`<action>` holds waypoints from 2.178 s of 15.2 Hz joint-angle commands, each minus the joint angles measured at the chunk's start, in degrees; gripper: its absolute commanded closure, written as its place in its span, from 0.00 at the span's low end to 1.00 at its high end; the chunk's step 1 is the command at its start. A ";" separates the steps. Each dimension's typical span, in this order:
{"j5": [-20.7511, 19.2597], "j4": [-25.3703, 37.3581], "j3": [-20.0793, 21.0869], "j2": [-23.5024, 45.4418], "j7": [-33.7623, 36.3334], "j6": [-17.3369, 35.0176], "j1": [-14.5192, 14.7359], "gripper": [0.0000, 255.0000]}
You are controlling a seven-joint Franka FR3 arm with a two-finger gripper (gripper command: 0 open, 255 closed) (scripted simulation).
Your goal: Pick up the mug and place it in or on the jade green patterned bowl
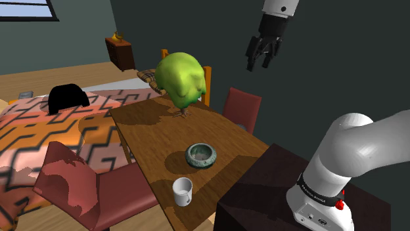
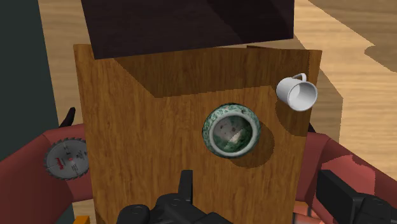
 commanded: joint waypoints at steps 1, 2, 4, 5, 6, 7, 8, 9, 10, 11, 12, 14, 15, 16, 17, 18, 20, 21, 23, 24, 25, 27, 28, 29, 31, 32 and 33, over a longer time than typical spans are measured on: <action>0.00 0.00 0.00 0.00 0.00 0.00 0.00 0.00; 0.39 -1.56 0.59 0.20 0.54 1.55 0.18 0.00; 1.19 -4.50 1.79 0.83 1.60 4.71 0.56 0.00; 1.61 -5.88 2.41 1.26 2.12 6.32 0.77 0.00; 2.03 -7.20 3.04 1.77 2.64 7.96 0.98 0.00; 2.46 -8.46 3.67 2.36 3.16 9.61 1.21 0.00; 2.88 -9.66 4.30 3.03 3.69 11.30 1.46 0.00; 3.32 -10.80 4.94 3.79 4.20 13.01 1.70 0.00; 3.75 -11.88 5.59 4.64 4.72 14.74 1.96 0.00; 4.18 -12.88 6.25 5.58 5.23 16.50 2.22 0.00; 4.62 -13.82 6.92 6.61 5.73 18.29 2.47 0.00; 5.48 -15.49 8.27 8.96 6.75 21.94 3.00 0.00; 5.90 -16.22 8.95 10.27 7.26 23.80 3.26 0.00; 6.30 -16.87 9.63 11.68 7.77 25.69 3.51 0.00; 6.68 -17.45 10.32 13.19 8.29 27.59 3.77 0.00; 7.05 -17.95 11.01 14.79 8.81 29.51 4.00 0.00; 7.69 -18.71 12.39 18.26 9.87 33.39 4.45 0.00; 7.96 -18.97 13.08 20.12 10.42 35.35 4.65 0.00; 8.34 -19.24 14.45 24.10 11.58 39.26 4.99 0.00; 8.44 -19.26 15.15 26.21 12.19 41.20 5.12 0.00; 8.46 -19.19 15.83 28.38 12.84 43.14 5.23 0.00; 8.22 -18.82 17.15 32.93 14.28 46.96 5.37 0.00; 7.92 -18.52 17.79 35.30 15.09 48.82 5.40 0.00; 7.49 -18.14 18.40 37.71 15.97 50.66 5.42 0.00; 6.15 -17.14 19.47 42.67 18.02 54.19 5.46 0.00; 5.21 -16.53 19.87 45.21 19.20 55.88 5.53 0.00; 4.10 -15.85 20.16 47.78 20.48 57.50 5.66 0.00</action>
